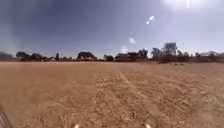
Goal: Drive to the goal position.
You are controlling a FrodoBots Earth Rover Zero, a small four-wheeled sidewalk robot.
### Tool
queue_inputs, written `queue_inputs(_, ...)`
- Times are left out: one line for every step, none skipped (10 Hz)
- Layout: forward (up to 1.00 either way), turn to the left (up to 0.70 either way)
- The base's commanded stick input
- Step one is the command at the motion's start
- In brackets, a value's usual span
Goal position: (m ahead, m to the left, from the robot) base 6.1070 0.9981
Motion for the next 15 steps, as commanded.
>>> queue_inputs(0.45,-0.19)
queue_inputs(0.45,-0.27)
queue_inputs(0.45,-0.27)
queue_inputs(0.45,-0.27)
queue_inputs(0.45,-0.07)
queue_inputs(0.45,-0.01)
queue_inputs(0.45,0.00)
queue_inputs(0.45,0.00)
queue_inputs(0.45,0.00)
queue_inputs(0.45,0.00)
queue_inputs(0.45,0.00)
queue_inputs(0.45,0.00)
queue_inputs(0.45,0.00)
queue_inputs(0.45,0.00)
queue_inputs(0.45,0.00)
